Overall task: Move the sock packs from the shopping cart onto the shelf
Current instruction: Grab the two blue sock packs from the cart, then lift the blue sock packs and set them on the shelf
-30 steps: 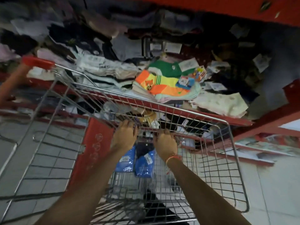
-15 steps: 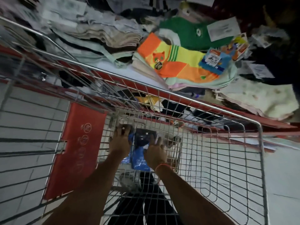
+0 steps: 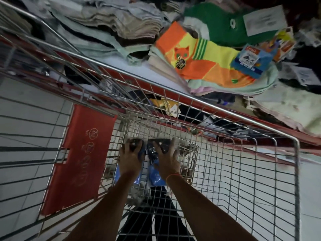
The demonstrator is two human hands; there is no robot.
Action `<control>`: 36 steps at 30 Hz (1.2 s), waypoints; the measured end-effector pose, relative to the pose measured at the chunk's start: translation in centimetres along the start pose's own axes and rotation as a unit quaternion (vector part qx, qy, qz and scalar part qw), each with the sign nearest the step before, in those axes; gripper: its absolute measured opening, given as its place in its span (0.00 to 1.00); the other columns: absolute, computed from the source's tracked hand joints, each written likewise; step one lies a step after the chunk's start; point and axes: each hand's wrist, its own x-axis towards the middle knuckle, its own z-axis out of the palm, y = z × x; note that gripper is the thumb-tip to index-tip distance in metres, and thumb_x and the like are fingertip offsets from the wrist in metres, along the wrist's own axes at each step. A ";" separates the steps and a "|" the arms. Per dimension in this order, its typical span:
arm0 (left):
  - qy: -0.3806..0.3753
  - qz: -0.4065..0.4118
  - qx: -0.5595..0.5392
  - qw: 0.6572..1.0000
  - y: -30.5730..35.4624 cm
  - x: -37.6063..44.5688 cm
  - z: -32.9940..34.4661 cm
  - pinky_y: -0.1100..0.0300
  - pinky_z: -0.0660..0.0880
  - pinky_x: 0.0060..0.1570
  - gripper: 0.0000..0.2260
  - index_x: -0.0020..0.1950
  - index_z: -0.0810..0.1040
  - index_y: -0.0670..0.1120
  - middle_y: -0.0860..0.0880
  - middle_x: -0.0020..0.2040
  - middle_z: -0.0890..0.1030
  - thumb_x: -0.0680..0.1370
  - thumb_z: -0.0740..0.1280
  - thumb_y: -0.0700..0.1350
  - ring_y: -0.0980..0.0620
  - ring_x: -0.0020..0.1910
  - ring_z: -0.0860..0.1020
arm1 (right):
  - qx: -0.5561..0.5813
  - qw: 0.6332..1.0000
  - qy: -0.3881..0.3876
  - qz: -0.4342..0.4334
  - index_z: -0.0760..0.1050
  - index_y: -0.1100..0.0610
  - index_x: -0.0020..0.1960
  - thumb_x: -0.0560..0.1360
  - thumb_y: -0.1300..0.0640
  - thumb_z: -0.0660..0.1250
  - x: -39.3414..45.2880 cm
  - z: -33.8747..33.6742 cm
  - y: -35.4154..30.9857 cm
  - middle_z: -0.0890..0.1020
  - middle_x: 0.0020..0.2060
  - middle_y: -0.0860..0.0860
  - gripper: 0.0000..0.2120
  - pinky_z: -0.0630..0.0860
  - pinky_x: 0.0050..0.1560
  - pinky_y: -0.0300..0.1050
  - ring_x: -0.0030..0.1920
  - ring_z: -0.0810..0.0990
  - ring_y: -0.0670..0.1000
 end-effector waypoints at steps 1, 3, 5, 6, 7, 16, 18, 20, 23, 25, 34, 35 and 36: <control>-0.005 -0.001 -0.007 1.000 -0.2 -0.4 0.1 0.30 0.71 0.55 0.23 0.69 0.70 0.56 0.40 0.74 0.61 0.75 0.67 0.53 0.33 0.67 0.61 | -0.008 1.000 0.006 -0.006 0.37 0.35 0.74 0.76 0.49 0.67 -0.3 0.0 0.5 0.27 0.72 0.62 0.43 0.76 0.61 0.63 0.75 0.50 0.71; -0.019 0.004 0.011 1.000 -0.6 -1.2 0.3 0.33 0.74 0.55 0.27 0.70 0.69 0.56 0.40 0.74 0.60 0.72 0.70 0.54 0.34 0.68 0.60 | -0.011 1.000 0.020 -0.012 0.37 0.36 0.74 0.77 0.53 0.66 -0.9 0.1 1.4 0.25 0.69 0.62 0.42 0.76 0.63 0.61 0.75 0.50 0.70; -0.014 0.001 0.001 1.000 -0.5 -2.0 0.6 0.35 0.75 0.55 0.31 0.69 0.69 0.57 0.39 0.74 0.59 0.68 0.74 0.53 0.33 0.69 0.59 | 0.019 1.000 0.024 -0.003 0.45 0.38 0.76 0.77 0.53 0.67 -1.1 0.2 2.0 0.28 0.73 0.63 0.39 0.75 0.63 0.61 0.75 0.51 0.70; -0.009 -0.012 -0.013 1.000 -0.4 -2.4 0.8 0.35 0.75 0.55 0.32 0.69 0.70 0.57 0.37 0.74 0.59 0.66 0.75 0.53 0.32 0.69 0.59 | 0.035 0.999 0.026 0.005 0.49 0.40 0.76 0.75 0.50 0.68 -1.0 0.2 2.0 0.31 0.74 0.64 0.37 0.75 0.63 0.62 0.74 0.52 0.70; -0.001 -0.027 -0.024 0.999 -0.4 -2.7 1.0 0.35 0.74 0.56 0.33 0.69 0.70 0.57 0.36 0.74 0.58 0.65 0.76 0.52 0.31 0.69 0.59 | 0.044 0.999 0.028 0.014 0.52 0.42 0.76 0.73 0.45 0.69 -0.9 0.3 1.7 0.34 0.75 0.64 0.37 0.74 0.63 0.64 0.73 0.53 0.71; -0.049 -0.109 -0.030 0.992 -0.8 -2.0 1.0 0.44 0.73 0.58 0.41 0.74 0.55 0.61 0.34 0.66 0.63 0.66 0.74 0.57 0.33 0.61 0.68 | 0.124 0.978 0.049 0.158 0.43 0.41 0.76 0.70 0.46 0.74 0.2 1.1 -0.2 0.50 0.74 0.67 0.47 0.71 0.61 0.72 0.70 0.61 0.71; -0.055 -0.096 -0.026 0.994 -0.9 -2.0 0.6 0.45 0.75 0.57 0.41 0.74 0.56 0.60 0.33 0.65 0.65 0.66 0.74 0.57 0.34 0.59 0.71 | 0.129 0.980 0.057 0.143 0.46 0.38 0.76 0.70 0.43 0.72 -0.4 1.2 0.1 0.53 0.73 0.65 0.45 0.74 0.59 0.70 0.68 0.63 0.69; -0.037 -0.081 -0.032 0.996 -0.9 -2.3 -0.1 0.48 0.77 0.54 0.41 0.74 0.59 0.59 0.34 0.62 0.68 0.65 0.75 0.58 0.37 0.56 0.74 | 0.124 0.981 0.081 0.124 0.48 0.39 0.75 0.70 0.43 0.72 -1.2 1.0 0.5 0.54 0.72 0.65 0.43 0.75 0.59 0.69 0.68 0.63 0.69; 0.004 -0.055 -0.055 0.997 -0.2 -3.4 -1.9 0.48 0.79 0.49 0.41 0.73 0.60 0.60 0.35 0.59 0.70 0.64 0.75 0.59 0.37 0.50 0.76 | 0.138 0.978 0.128 0.093 0.49 0.40 0.76 0.70 0.44 0.73 -3.0 -0.1 0.4 0.54 0.71 0.64 0.43 0.78 0.57 0.64 0.67 0.64 0.69; 0.023 -0.042 -0.068 0.997 0.7 -4.2 -3.5 0.48 0.78 0.49 0.42 0.73 0.60 0.60 0.35 0.58 0.70 0.63 0.75 0.60 0.37 0.49 0.76 | 0.159 0.972 0.154 0.074 0.50 0.39 0.75 0.69 0.44 0.73 -4.6 -1.3 0.2 0.56 0.69 0.64 0.44 0.80 0.55 0.62 0.65 0.68 0.68; 0.164 0.083 -0.127 0.975 5.9 -9.9 -14.7 0.52 0.78 0.49 0.40 0.71 0.64 0.60 0.39 0.56 0.72 0.62 0.75 0.62 0.40 0.48 0.77 | 0.205 0.936 0.286 -0.006 0.55 0.40 0.75 0.67 0.40 0.74 -13.8 -11.1 -1.2 0.60 0.70 0.63 0.43 0.81 0.46 0.50 0.50 0.82 0.62; 0.186 0.101 -0.131 0.969 6.6 -10.5 -16.3 0.52 0.78 0.48 0.39 0.71 0.65 0.60 0.39 0.57 0.72 0.62 0.74 0.62 0.40 0.49 0.78 | 0.201 0.928 0.314 -0.019 0.55 0.39 0.75 0.67 0.40 0.74 -14.9 -12.5 -1.3 0.61 0.69 0.62 0.43 0.80 0.42 0.47 0.46 0.82 0.60; 0.202 0.112 -0.131 0.964 7.3 -10.9 -17.8 0.51 0.78 0.48 0.39 0.71 0.65 0.61 0.39 0.60 0.71 0.62 0.74 0.63 0.40 0.51 0.78 | 0.202 0.918 0.339 -0.030 0.55 0.39 0.75 0.66 0.40 0.74 -15.8 -13.7 -1.4 0.62 0.69 0.61 0.43 0.79 0.39 0.44 0.40 0.81 0.57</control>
